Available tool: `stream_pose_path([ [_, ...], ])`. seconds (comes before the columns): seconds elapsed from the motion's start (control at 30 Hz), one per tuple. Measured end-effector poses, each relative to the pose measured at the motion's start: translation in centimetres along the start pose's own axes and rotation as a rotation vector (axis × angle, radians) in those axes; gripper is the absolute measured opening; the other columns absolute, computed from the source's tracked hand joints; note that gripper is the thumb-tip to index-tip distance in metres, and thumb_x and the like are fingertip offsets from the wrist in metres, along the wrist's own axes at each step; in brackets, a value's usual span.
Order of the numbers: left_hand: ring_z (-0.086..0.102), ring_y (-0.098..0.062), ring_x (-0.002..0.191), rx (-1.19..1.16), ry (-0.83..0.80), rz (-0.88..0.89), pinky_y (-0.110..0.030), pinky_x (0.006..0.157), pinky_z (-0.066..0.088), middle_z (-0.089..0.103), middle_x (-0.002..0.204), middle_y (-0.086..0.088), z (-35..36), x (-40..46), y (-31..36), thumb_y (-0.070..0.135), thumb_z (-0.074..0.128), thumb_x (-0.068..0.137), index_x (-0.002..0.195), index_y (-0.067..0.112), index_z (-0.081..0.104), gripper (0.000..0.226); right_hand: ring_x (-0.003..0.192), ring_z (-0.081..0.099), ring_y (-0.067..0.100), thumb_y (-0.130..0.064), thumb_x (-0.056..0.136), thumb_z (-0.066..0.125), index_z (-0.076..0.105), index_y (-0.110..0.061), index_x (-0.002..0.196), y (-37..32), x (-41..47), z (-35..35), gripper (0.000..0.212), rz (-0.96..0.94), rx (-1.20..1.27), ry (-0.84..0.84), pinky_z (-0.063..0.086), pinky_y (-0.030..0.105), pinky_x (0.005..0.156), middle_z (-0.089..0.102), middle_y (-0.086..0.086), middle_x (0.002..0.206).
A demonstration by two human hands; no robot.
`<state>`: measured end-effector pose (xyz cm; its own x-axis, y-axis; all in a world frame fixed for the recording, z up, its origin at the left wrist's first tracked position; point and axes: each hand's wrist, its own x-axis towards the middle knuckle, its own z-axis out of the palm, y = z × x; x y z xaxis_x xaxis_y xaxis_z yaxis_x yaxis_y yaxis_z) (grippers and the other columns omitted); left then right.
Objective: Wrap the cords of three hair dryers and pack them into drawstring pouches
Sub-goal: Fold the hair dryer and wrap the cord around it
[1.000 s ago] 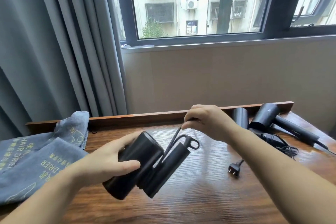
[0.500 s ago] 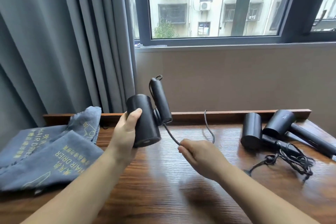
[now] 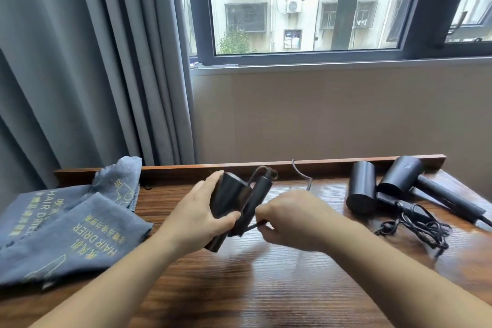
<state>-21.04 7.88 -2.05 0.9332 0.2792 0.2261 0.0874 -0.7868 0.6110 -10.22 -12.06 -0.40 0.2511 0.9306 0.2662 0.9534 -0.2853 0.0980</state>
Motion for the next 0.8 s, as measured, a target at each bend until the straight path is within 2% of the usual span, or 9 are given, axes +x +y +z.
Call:
stream_pose_path([
  [0.07, 0.058, 0.000, 0.103, 0.002, -0.123, 0.001, -0.027, 0.089, 0.051, 0.058, 0.114, 0.022, -0.9, -0.3, 0.4, 0.058, 0.073, 0.069, 0.132, 0.053, 0.038, 0.072, 0.072, 0.060, 0.021, -0.047, 0.089, 0.057, 0.065, -0.026, 0.086, 1.2, 0.0, -0.6, 0.023, -0.042, 0.024, 0.019, 0.046, 0.032, 0.063, 0.067, -0.003, 0.076],
  [0.17, 0.061, 0.005, 0.100, -0.060, -0.295, -0.026, -0.021, 0.085, 0.052, 0.063, 0.111, 0.026, -2.2, -0.8, 1.0, 0.056, 0.081, 0.065, 0.127, 0.056, 0.042, 0.073, 0.066, 0.048, 0.011, -0.067, 0.081, 0.060, 0.060, -0.027, 0.077, 3.0, 0.0, -1.0, 0.040, -0.022, 0.119, -0.025, 0.043, 0.032, 0.062, 0.064, -0.006, 0.072],
  [0.27, 0.065, -0.001, 0.104, -0.138, -0.414, -0.022, -0.030, 0.093, 0.053, 0.066, 0.114, 0.021, -3.5, -1.0, 1.3, 0.039, 0.082, 0.075, 0.128, 0.053, 0.049, 0.064, 0.056, 0.043, 0.009, -0.076, 0.070, 0.057, 0.049, -0.026, 0.067, 4.4, -0.1, -1.3, 0.051, 0.006, 0.215, 0.026, 0.039, 0.030, 0.054, 0.053, -0.007, 0.058],
  [0.43, 0.065, -0.027, 0.115, -0.494, -0.542, -0.035, -0.045, 0.099, 0.051, 0.068, 0.122, -0.007, -5.8, -1.3, 1.0, 0.030, 0.075, 0.080, 0.130, 0.034, 0.059, 0.052, 0.058, 0.050, 0.014, -0.060, 0.073, 0.074, 0.058, -0.022, 0.068, 6.1, -0.1, -1.4, 0.041, 0.102, 0.552, 0.150, 0.044, 0.034, 0.055, 0.058, -0.005, 0.061],
  [0.57, 0.058, -0.050, 0.113, -0.747, -0.684, -0.070, -0.059, 0.095, 0.046, 0.056, 0.128, -0.032, -5.8, -1.2, -0.1, 0.026, 0.067, 0.084, 0.136, 0.012, 0.053, 0.055, 0.058, 0.046, 0.007, -0.037, 0.076, 0.082, 0.065, -0.026, 0.070, 6.3, 0.6, -0.9, 0.022, 0.160, 0.755, 0.128, 0.039, 0.029, 0.058, 0.063, 0.000, 0.065],
  [0.6, 0.057, -0.051, 0.111, -0.801, -0.699, -0.076, -0.058, 0.093, 0.046, 0.055, 0.127, -0.034, -5.7, -1.1, -0.3, 0.027, 0.069, 0.085, 0.137, 0.008, 0.050, 0.058, 0.060, 0.047, 0.004, -0.039, 0.075, 0.080, 0.066, -0.027, 0.071, 6.4, 0.7, -0.7, 0.019, 0.166, 0.770, 0.123, 0.039, 0.029, 0.058, 0.063, -0.001, 0.065],
  [0.67, 0.060, -0.043, 0.109, -0.965, -0.686, -0.098, -0.049, 0.092, 0.050, 0.058, 0.127, -0.028, -5.3, -1.1, -0.8, 0.031, 0.070, 0.087, 0.137, 0.004, 0.049, 0.061, 0.061, 0.052, -0.002, -0.042, 0.073, 0.070, 0.068, -0.032, 0.070, 6.2, 0.8, 0.3, 0.011, 0.176, 0.813, 0.105, 0.041, 0.023, 0.059, 0.064, -0.013, 0.064],
  [0.73, 0.064, -0.035, 0.110, -1.233, -0.650, -0.074, -0.043, 0.093, 0.053, 0.062, 0.126, -0.025, -5.1, -1.3, -0.9, 0.026, 0.060, 0.095, 0.134, 0.002, 0.053, 0.047, 0.063, 0.057, -0.003, -0.048, 0.081, 0.063, 0.067, -0.033, 0.066, 5.9, 0.7, 1.8, 0.022, 0.251, 0.798, 0.083, 0.044, 0.020, 0.063, 0.064, -0.021, 0.064],
  [0.8, 0.071, -0.030, 0.100, -1.389, -0.472, -0.119, -0.039, 0.085, 0.058, 0.071, 0.113, -0.021, -4.9, -1.4, -0.6, 0.033, 0.079, 0.081, 0.117, 0.002, 0.069, 0.049, 0.071, 0.056, -0.005, -0.062, 0.088, 0.043, 0.063, -0.033, 0.072, 5.5, 0.3, 3.5, 0.039, 0.306, 0.663, 0.092, 0.043, 0.022, 0.068, 0.061, -0.021, 0.067],
])
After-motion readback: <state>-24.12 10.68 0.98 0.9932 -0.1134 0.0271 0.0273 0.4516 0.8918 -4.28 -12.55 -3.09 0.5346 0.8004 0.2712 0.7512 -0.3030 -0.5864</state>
